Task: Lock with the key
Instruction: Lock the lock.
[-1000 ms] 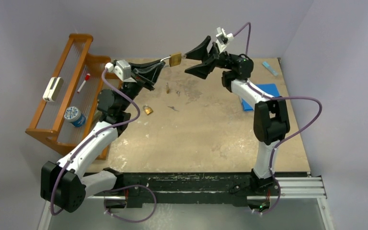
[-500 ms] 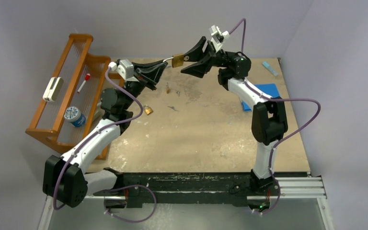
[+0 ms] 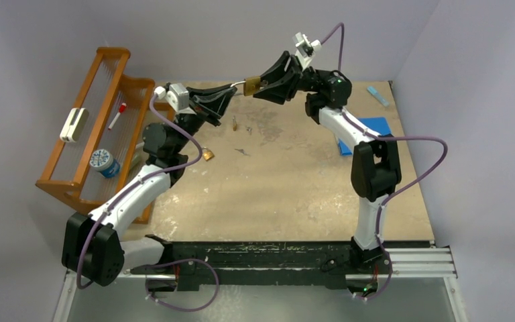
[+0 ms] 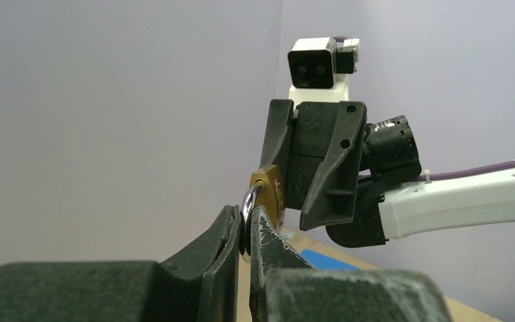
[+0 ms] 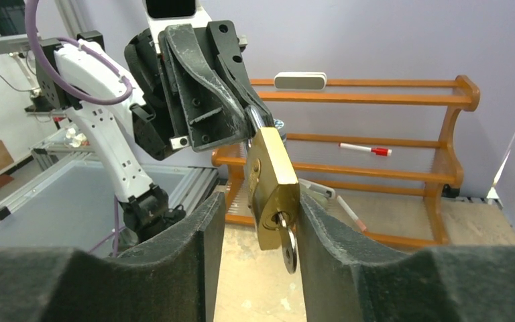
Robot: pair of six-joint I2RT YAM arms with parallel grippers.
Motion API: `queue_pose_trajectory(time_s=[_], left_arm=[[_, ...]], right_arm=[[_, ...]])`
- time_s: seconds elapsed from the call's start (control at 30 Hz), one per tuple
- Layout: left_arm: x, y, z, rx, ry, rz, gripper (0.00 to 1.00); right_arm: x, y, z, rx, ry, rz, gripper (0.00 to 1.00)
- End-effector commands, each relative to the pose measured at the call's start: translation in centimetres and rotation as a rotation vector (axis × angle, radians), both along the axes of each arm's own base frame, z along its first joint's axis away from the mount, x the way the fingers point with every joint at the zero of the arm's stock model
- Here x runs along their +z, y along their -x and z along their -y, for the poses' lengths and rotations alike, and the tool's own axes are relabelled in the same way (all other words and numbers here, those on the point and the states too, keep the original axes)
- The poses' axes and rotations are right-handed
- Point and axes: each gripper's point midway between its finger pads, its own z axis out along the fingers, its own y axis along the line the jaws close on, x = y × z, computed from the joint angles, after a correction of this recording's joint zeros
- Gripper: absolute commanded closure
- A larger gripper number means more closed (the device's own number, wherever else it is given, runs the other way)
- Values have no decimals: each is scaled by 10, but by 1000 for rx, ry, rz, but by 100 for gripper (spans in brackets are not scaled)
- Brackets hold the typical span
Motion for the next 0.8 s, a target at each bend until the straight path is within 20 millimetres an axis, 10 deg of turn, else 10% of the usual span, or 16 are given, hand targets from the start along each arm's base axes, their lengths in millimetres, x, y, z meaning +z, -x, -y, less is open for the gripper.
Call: queue_pose_trajectory(time_s=[0.0,0.2,0.3,0.4,0.47,0.67,0.77], left_arm=[[31,11,-5,1,50,101,100],[29,9,-5,2,47,96,100],[27,9,-5,6,46,93,100],[25,9,-4,2,38,92,100],[21,10,-2,-2,2,87,100],[4,18,1,-10,-119,41,39],[-2,17,-1,0,-134,8,34]], right_arm=[[27,25,5,25,-67,198,53],[29,28,5,34,-71,203,56],[28,29,4,40,-64,198,67],[28,34,5,50,-60,199,100],[26,38,8,58,-46,209,100],[10,35,28,4,-2,148,100],[8,35,29,4,21,132,100]])
